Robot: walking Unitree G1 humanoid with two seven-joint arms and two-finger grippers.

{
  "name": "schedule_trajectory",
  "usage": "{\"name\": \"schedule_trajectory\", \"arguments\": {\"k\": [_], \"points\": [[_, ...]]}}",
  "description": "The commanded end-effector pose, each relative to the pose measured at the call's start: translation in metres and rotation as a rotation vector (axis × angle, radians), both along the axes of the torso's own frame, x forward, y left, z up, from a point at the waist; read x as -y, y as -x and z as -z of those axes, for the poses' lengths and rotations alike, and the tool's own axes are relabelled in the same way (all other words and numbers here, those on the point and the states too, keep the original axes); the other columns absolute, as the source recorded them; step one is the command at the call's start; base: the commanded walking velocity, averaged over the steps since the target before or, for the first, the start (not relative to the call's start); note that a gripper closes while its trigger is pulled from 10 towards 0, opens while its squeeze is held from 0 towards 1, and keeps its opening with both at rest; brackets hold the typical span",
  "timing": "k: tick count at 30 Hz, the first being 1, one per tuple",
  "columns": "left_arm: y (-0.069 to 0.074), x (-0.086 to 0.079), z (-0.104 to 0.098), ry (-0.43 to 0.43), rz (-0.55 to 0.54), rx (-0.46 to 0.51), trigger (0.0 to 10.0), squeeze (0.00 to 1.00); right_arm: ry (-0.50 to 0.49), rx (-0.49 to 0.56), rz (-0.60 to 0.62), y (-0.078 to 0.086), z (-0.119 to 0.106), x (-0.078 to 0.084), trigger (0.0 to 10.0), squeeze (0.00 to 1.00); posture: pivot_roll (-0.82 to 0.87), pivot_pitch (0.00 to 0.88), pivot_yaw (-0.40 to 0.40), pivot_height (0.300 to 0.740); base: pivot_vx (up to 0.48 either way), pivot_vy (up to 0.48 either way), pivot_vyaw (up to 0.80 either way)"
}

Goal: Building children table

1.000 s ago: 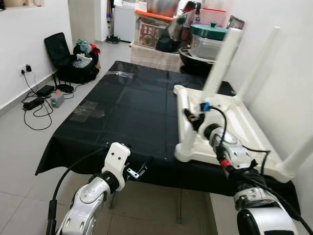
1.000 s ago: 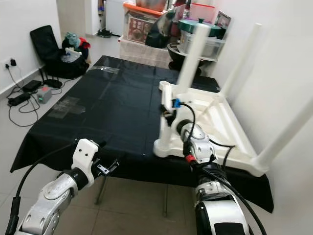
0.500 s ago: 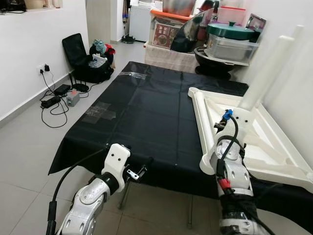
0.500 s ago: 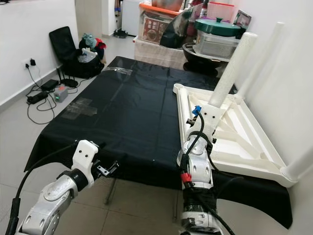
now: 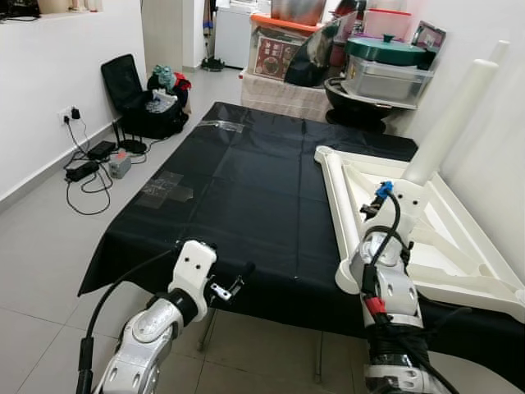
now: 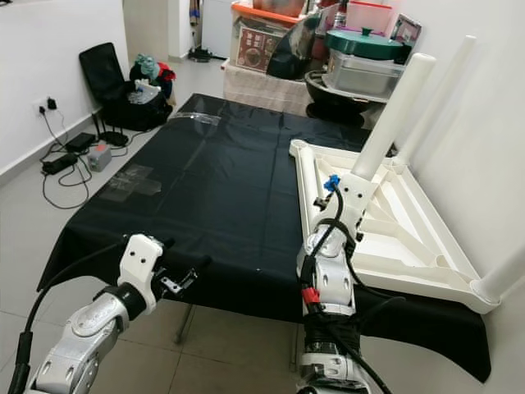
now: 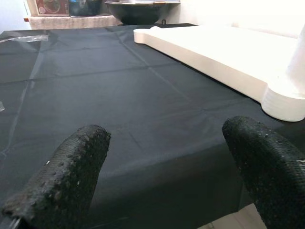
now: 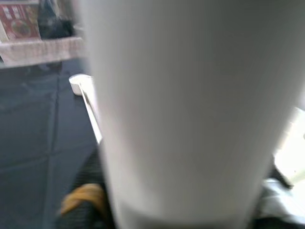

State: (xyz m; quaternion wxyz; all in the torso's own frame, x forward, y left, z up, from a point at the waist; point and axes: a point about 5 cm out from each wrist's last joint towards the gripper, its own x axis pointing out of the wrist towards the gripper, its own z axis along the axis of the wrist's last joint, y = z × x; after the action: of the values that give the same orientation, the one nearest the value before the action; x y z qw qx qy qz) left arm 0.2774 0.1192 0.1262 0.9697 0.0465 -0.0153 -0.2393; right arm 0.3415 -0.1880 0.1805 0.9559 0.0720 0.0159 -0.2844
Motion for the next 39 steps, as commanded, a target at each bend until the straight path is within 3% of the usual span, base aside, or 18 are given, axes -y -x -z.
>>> {"name": "schedule_trajectory", "arguments": {"k": [1,5,8,9,15,17,19,21,25,30,32,39], "points": [[0.0,0.001,0.004,-0.018,0.004,-0.017,10.0,0.0,-0.018,-0.035,0.067,0.007,0.011,0.018,10.0,1.0,0.11,0.0,-0.134,0.74,0.0,0.0,0.0],[0.0,0.001,0.004,-0.018,0.005,-0.017,10.0,0.0,-0.011,0.004,0.065,0.009,0.006,0.021,10.0,1.0,0.11,0.0,-0.132,0.74,0.0,0.0,0.0],[0.0,0.001,0.004,-0.017,0.006,-0.017,10.0,0.0,0.022,0.095,0.006,0.01,-0.009,0.019,10.0,1.0,0.09,0.0,-0.128,0.74,0.0,0.0,0.0],[0.0,0.001,0.004,-0.017,0.009,-0.018,10.0,0.0,0.065,0.148,-0.083,0.011,-0.021,0.016,10.0,1.0,0.09,0.0,-0.124,0.74,0.0,0.0,0.0],[0.001,0.001,0.005,-0.017,0.009,-0.02,10.0,0.0,0.11,0.166,-0.118,0.018,-0.025,0.021,10.0,1.0,0.08,0.0,-0.125,0.74,0.0,0.0,0.0],[0.001,0.0,0.005,-0.017,0.007,-0.021,10.0,0.0,0.119,0.184,-0.136,0.023,-0.026,0.024,10.0,1.0,0.07,0.0,-0.121,0.74,0.0,0.0,0.0],[0.001,-0.001,0.005,-0.017,0.005,-0.024,10.0,0.0,0.12,0.244,-0.267,0.038,-0.03,0.017,10.0,1.0,0.06,0.0,-0.11,0.74,0.0,0.0,0.0],[0.001,-0.001,0.005,-0.017,0.005,-0.024,10.0,0.0,0.12,0.244,-0.267,0.038,-0.03,0.017,10.0,1.0,0.06,0.0,-0.11,0.74,0.0,0.0,0.0],[0.0,-0.002,0.005,-0.014,0.006,-0.027,10.0,0.0,0.148,0.229,-0.387,0.059,-0.022,0.007,10.0,1.0,0.03,0.0,-0.097,0.74,0.0,0.0,0.0],[-0.001,-0.003,0.006,-0.012,0.002,-0.029,10.0,0.0,0.154,0.169,-0.378,0.077,-0.008,0.01,10.0,1.0,0.03,0.0,-0.094,0.74,0.0,0.0,0.0],[-0.001,-0.003,0.006,-0.012,0.002,-0.029,10.0,0.0,0.154,0.169,-0.378,0.077,-0.008,0.01,10.0,1.0,0.03,0.0,-0.094,0.74,0.0,0.0,0.0],[-0.003,-0.006,0.004,-0.01,-0.012,-0.026,10.0,0.0,0.099,0.188,-0.599,0.086,-0.008,-0.013,10.0,1.0,0.02,0.0,-0.092,0.74,0.0,0.0,0.0]]}}
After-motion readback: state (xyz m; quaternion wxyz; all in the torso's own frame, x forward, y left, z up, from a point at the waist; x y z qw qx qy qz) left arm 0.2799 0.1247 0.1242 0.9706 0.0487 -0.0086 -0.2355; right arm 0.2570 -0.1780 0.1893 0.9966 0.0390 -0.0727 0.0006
